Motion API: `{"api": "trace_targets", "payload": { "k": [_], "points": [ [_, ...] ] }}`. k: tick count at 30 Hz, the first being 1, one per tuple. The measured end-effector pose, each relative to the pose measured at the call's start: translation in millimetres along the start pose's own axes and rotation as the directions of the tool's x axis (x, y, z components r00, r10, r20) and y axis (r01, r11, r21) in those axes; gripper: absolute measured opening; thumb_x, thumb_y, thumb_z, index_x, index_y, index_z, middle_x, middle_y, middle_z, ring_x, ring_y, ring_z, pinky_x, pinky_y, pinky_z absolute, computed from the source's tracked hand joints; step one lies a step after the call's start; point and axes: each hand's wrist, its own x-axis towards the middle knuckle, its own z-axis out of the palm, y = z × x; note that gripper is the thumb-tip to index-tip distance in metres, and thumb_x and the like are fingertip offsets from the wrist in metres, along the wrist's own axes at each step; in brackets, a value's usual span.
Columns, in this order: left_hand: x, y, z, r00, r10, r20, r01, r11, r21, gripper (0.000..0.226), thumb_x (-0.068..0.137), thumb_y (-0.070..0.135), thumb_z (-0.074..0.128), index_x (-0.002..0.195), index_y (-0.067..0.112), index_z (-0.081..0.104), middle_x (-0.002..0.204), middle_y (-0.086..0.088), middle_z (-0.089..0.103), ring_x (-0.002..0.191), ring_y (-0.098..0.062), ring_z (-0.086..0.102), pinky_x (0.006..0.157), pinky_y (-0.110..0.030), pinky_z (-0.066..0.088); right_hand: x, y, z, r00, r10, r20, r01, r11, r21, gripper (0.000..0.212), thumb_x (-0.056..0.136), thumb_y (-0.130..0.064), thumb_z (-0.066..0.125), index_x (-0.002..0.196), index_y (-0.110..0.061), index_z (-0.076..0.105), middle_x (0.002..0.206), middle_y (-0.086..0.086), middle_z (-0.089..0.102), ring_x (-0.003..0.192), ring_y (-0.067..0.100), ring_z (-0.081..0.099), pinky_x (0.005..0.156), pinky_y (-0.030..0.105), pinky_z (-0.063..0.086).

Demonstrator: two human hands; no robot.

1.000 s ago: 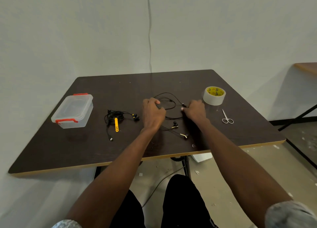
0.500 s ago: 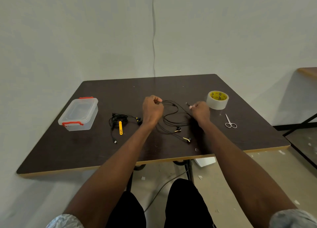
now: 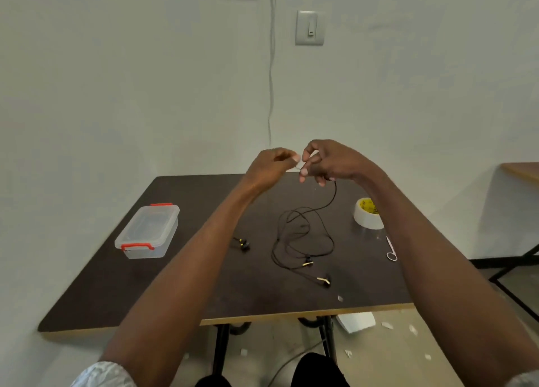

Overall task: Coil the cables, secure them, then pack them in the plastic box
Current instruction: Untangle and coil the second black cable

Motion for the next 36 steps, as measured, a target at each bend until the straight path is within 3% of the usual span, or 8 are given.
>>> {"api": "trace_targets", "payload": {
  "k": [3,13,20,23,27,30,33,36],
  "points": [
    [-3,11,-20,0.968,-0.030,0.247,0.018,0.999,0.051,0.026,0.091,0.025,0.065,0.098,0.000,0.069,0.089,-0.012,0.073,0.078,-0.015,0.068,0.074,-0.022,0.053,4,-15,9,0.999,-0.024,0.048,0.027,0.998,-0.059,0.027,0.083,-0.012,0.073,0.100,-0.006,0.053,0.080,0.012,0.075,0.054,0.021,0.057,0.047,0.024,0.034],
    [-18,5,-52,0.905,-0.216,0.367,0.199,0.976,0.086,0.024,0.082,-0.002,0.068,0.105,-0.008,0.067,0.078,-0.013,0.066,0.060,-0.014,0.054,0.059,-0.024,0.049,13,-11,28,0.996,-0.052,0.068,0.056,0.997,-0.053,0.008,0.081,-0.013,0.074,0.087,-0.008,0.071,0.070,0.003,0.064,0.061,0.012,0.053,0.064,0.027,0.044],
    [-21,-5,-43,0.983,-0.139,0.119,0.129,0.988,0.086,0.050,0.071,0.026,0.084,0.111,0.011,0.058,0.112,-0.006,0.065,0.105,-0.017,0.061,0.086,-0.030,0.052,13,-18,30,0.990,-0.125,0.058,0.116,0.983,0.141,0.011,0.082,-0.001,0.071,0.092,0.005,0.070,0.080,0.011,0.070,0.063,0.009,0.056,0.056,0.018,0.042],
    [-23,1,-39,0.994,-0.041,0.100,0.031,0.994,0.103,0.048,0.078,0.016,0.078,0.118,0.007,0.053,0.106,-0.007,0.070,0.094,-0.012,0.066,0.073,-0.018,0.050,15,-19,32,0.990,-0.122,0.067,0.112,0.984,0.137,0.013,0.083,-0.003,0.071,0.095,0.003,0.071,0.082,0.014,0.071,0.064,0.010,0.059,0.056,0.018,0.043],
    [-25,4,-36,0.971,-0.138,0.194,0.149,0.988,-0.043,0.020,0.090,-0.002,0.060,0.109,-0.003,0.057,0.087,-0.022,0.069,0.071,-0.025,0.069,0.059,-0.027,0.054,17,-18,37,0.994,-0.109,-0.024,0.111,0.981,0.159,0.022,0.083,-0.008,0.074,0.100,0.002,0.067,0.081,0.020,0.068,0.061,0.015,0.059,0.054,0.022,0.042],
    [-22,-2,-37,0.980,-0.196,0.044,0.198,0.979,-0.043,0.010,0.094,0.000,0.054,0.098,-0.003,0.063,0.080,-0.016,0.068,0.065,-0.020,0.068,0.056,-0.025,0.053,16,-12,35,0.996,-0.062,-0.066,0.068,0.994,0.086,0.020,0.084,-0.018,0.074,0.096,-0.003,0.069,0.072,0.015,0.063,0.058,0.016,0.056,0.055,0.025,0.042],
    [-17,-9,-47,0.950,-0.270,-0.155,0.225,0.939,-0.259,0.019,0.093,-0.010,0.044,0.093,-0.003,0.062,0.084,-0.016,0.067,0.072,-0.020,0.069,0.061,-0.028,0.058,12,-4,27,1.000,0.008,0.005,-0.008,0.997,0.080,0.018,0.089,-0.020,0.070,0.096,-0.004,0.072,0.071,0.009,0.061,0.056,0.014,0.052,0.058,0.026,0.043],
    [-15,-14,-49,0.951,-0.273,-0.146,0.223,0.931,-0.290,0.027,0.086,-0.018,0.042,0.087,-0.002,0.064,0.086,-0.014,0.068,0.082,-0.021,0.069,0.073,-0.032,0.059,11,1,26,1.000,-0.004,0.001,0.004,0.980,0.200,0.019,0.094,-0.017,0.062,0.100,-0.002,0.072,0.071,0.005,0.059,0.054,0.012,0.049,0.054,0.023,0.039]
  ]
}}
